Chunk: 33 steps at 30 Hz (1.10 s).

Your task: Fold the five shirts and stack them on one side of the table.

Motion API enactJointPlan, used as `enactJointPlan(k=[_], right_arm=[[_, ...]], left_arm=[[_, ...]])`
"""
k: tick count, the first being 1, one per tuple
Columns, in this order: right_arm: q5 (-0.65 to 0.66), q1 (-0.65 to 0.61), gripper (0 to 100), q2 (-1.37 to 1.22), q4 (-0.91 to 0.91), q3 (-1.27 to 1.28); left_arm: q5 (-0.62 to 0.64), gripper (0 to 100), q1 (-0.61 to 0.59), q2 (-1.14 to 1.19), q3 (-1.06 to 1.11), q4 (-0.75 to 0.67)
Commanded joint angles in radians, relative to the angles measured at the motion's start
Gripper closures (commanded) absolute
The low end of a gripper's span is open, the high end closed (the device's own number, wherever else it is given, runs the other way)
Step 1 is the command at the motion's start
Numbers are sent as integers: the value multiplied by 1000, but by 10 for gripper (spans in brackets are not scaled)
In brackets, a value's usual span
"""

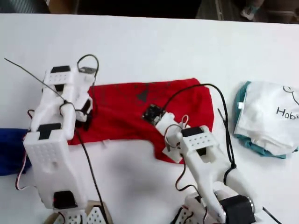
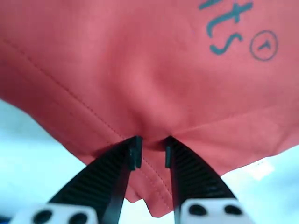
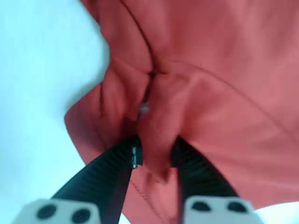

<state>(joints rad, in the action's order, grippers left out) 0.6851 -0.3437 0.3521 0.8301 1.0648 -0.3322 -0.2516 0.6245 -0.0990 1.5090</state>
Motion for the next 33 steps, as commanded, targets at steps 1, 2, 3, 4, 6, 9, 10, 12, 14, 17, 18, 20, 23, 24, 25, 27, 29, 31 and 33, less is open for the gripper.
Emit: enactJointPlan(k=[1, 2, 3, 4, 6, 9, 10, 12, 14, 17, 18, 20, 23, 24, 25, 27, 29, 31, 33], right_arm=[[6, -5, 948, -2, -1, -11], [6, -5, 944, -2, 1, -11], [6, -5, 940, -2, 1, -11], [6, -5, 937, -2, 1, -11], [6, -5, 931, -2, 1, -11], [6, -5, 911, -2, 1, -14], [6, -5, 902, -2, 2, -17], [6, -5, 885, -2, 19, -31], [6, -5, 878, -2, 50, -61], [6, -5, 878, -2, 91, -117], [8, -5, 878, -2, 101, -133], [8, -5, 879, -2, 107, -155], [8, -5, 879, -4, 104, -163], [8, -5, 879, -5, 104, -163], [8, -5, 880, -7, 104, -160], [8, -5, 892, -10, 104, -158], [8, -5, 937, -10, 104, -158], [8, -5, 981, -5, 104, -158], [8, -5, 975, -4, 104, -160]], left_arm=[[6, 884, -3, 35, 8, -41], [6, 884, -3, 35, 8, -41], [6, 884, -2, 35, 8, -41], [6, 884, -2, 35, 8, -41], [6, 884, -2, 35, 8, -41], [6, 884, -2, 35, 8, -41], [6, 884, -2, 35, 8, -41], [6, 884, -2, 35, 8, -41], [6, 884, -2, 35, 8, -41], [6, 884, -2, 35, 8, -41], [6, 884, -2, 35, 8, -41], [6, 884, -2, 35, 8, -41], [6, 884, -2, 35, 8, -41], [6, 884, -2, 35, 8, -41], [6, 884, -2, 35, 8, -41], [6, 884, -2, 35, 8, -41], [6, 884, -2, 35, 8, -41], [6, 884, -2, 35, 8, -41], [6, 884, -2, 35, 8, -41]])
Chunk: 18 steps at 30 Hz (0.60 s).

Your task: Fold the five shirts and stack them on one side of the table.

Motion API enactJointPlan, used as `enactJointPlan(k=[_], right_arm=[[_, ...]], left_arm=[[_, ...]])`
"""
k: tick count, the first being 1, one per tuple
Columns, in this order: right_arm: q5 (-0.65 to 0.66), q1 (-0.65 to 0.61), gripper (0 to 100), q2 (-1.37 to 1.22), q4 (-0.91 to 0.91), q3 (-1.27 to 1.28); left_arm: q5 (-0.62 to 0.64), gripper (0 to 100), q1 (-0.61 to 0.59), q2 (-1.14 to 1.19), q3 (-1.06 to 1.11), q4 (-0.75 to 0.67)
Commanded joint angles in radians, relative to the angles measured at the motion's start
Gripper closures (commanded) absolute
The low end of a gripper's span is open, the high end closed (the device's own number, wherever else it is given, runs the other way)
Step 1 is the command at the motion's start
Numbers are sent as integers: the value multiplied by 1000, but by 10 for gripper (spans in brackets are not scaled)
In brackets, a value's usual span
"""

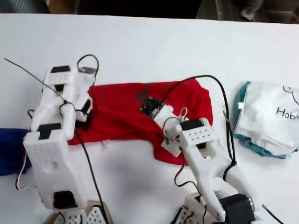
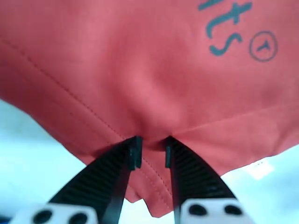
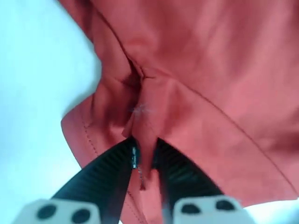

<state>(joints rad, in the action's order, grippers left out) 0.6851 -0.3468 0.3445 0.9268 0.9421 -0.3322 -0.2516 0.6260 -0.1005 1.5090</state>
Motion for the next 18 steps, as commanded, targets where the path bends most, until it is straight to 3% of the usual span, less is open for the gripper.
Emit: enactJointPlan(k=[1, 18], right_arm=[[8, -2, 977, 4, 7, -40], [8, -47, 978, 236, 156, -26]], left_arm=[[6, 884, -2, 34, 10, -41], [5, 884, 9, 37, 2, -41]])
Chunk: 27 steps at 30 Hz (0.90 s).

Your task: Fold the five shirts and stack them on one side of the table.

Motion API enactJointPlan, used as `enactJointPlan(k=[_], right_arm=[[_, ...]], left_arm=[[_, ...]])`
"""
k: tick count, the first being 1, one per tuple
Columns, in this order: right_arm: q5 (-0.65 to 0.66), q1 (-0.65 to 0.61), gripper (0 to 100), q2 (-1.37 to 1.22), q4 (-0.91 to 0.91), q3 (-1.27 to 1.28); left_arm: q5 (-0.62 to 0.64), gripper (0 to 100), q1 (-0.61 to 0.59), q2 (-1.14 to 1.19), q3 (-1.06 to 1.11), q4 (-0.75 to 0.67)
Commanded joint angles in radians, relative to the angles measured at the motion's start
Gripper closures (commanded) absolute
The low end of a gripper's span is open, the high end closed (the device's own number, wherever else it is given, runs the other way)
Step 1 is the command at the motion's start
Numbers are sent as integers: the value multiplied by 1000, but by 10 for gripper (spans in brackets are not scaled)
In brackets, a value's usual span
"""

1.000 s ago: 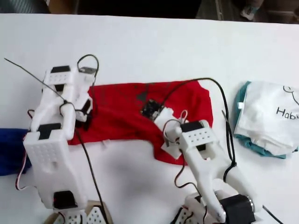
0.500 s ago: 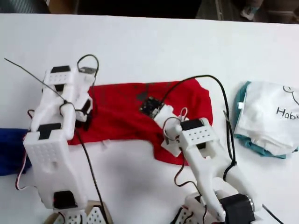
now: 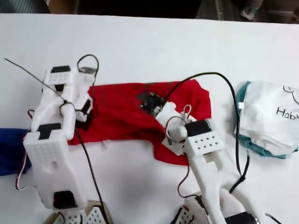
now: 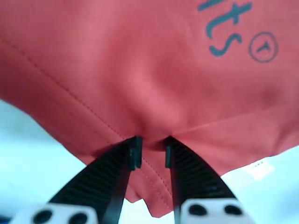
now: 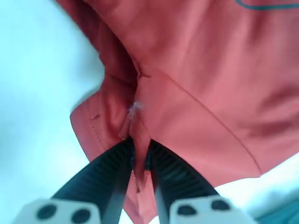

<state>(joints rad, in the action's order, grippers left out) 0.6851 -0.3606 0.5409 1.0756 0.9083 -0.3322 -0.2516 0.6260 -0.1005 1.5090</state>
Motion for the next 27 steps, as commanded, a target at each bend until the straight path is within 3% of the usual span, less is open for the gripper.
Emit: enactJointPlan(k=[1, 7, 16, 23, 27], right_arm=[[3, -56, 978, 39, -1, 20], [-21, -173, 978, 39, -70, 81], [-41, -70, 971, 38, -71, 92], [-41, 18, 708, 48, -64, 68], [-51, 15, 673, 48, 1, -11]], left_arm=[[5, 884, 8, 38, -2, -38], [5, 884, 8, 38, -4, -38], [5, 884, 8, 38, -4, -37], [5, 884, 8, 38, -4, -37], [5, 884, 8, 38, -4, -37]])
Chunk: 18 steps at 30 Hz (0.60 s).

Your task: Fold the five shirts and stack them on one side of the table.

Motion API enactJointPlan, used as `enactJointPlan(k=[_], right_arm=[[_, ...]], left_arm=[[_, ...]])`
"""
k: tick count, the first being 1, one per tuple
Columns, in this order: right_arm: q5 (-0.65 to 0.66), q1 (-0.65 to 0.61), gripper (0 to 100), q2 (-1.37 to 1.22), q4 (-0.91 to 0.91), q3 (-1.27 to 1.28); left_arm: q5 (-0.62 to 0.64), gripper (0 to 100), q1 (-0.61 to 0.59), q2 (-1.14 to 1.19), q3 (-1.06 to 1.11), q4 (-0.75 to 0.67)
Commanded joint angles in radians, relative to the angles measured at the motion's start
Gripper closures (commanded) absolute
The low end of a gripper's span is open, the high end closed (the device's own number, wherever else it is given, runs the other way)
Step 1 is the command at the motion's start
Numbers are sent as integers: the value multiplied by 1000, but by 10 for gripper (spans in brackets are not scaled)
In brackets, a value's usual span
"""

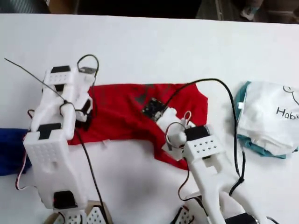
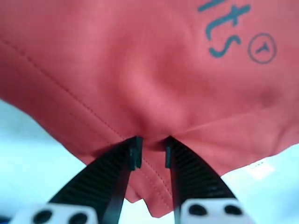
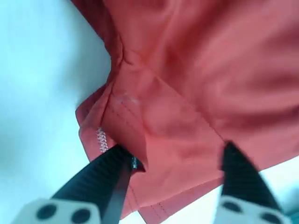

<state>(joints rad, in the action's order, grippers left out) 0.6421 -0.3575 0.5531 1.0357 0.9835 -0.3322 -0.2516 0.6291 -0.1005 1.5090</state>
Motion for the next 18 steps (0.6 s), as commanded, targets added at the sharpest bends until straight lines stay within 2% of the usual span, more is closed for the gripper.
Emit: enactJointPlan(k=[1, 4, 7, 10, 13, 18], right_arm=[[-8, 19, 673, 36, 59, -121], [-8, 105, 673, 27, 58, -236], [-8, 226, 680, -1, -67, -290], [-8, 303, 751, -111, -189, -296], [-12, 340, 790, -263, -222, -354], [-190, 329, 794, -522, -220, -537]], left_arm=[[5, 884, 8, 35, -4, -37], [5, 884, 8, 37, -4, -37], [5, 884, 8, 35, -10, -34], [5, 884, 8, 35, -10, -35], [5, 884, 8, 35, -12, -38], [5, 884, 8, 37, -8, -38]])
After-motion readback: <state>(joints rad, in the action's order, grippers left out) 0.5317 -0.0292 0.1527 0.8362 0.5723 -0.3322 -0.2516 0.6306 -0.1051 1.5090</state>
